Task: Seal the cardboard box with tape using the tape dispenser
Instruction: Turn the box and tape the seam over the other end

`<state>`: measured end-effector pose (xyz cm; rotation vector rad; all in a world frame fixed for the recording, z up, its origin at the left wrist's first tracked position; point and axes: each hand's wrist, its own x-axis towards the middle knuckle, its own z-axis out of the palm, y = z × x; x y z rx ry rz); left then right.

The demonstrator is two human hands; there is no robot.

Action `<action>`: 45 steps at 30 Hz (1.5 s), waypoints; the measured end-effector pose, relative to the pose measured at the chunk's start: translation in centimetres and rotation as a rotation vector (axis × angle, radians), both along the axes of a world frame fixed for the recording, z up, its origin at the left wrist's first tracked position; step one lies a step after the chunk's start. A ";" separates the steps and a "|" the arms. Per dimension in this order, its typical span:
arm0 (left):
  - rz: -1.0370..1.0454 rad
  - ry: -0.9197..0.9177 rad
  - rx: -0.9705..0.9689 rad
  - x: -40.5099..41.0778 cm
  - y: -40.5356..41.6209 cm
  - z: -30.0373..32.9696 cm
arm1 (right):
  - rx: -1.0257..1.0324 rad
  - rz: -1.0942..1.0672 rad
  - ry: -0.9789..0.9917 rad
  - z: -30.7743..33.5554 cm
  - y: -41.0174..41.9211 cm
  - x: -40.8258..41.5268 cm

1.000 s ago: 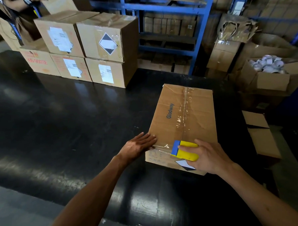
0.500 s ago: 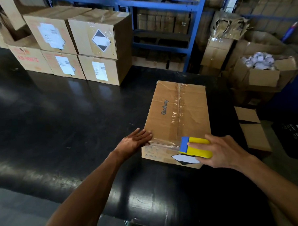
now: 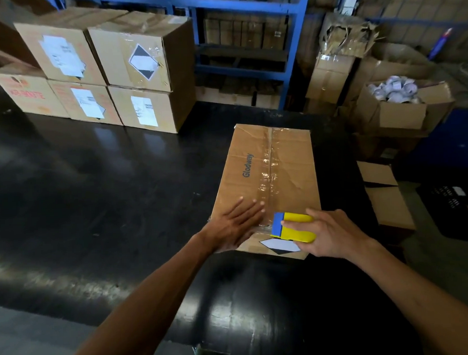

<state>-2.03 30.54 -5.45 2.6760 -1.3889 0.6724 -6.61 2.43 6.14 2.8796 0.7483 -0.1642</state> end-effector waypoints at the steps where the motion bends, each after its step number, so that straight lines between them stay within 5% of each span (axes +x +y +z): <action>1: -0.031 0.013 0.038 0.7 -1.0 -0.1 | -0.009 -0.007 0.019 0.1 0.0 0.1; 15: -0.009 0.130 0.062 1.7 -1.6 -1.2 | 0.010 0.109 0.014 0.4 -0.7 1.0; 23: 0.008 0.138 0.085 1.8 -1.8 -1.0 | -0.027 0.108 0.079 0.8 -10.8 -0.1; 37: -0.003 0.068 0.053 0.4 -6.8 0.4 | -0.104 0.029 0.082 0.4 -10.5 0.1; 45: 0.042 0.175 0.075 1.4 -9.4 -1.6 | -0.052 -0.027 0.091 0.2 -9.4 -0.5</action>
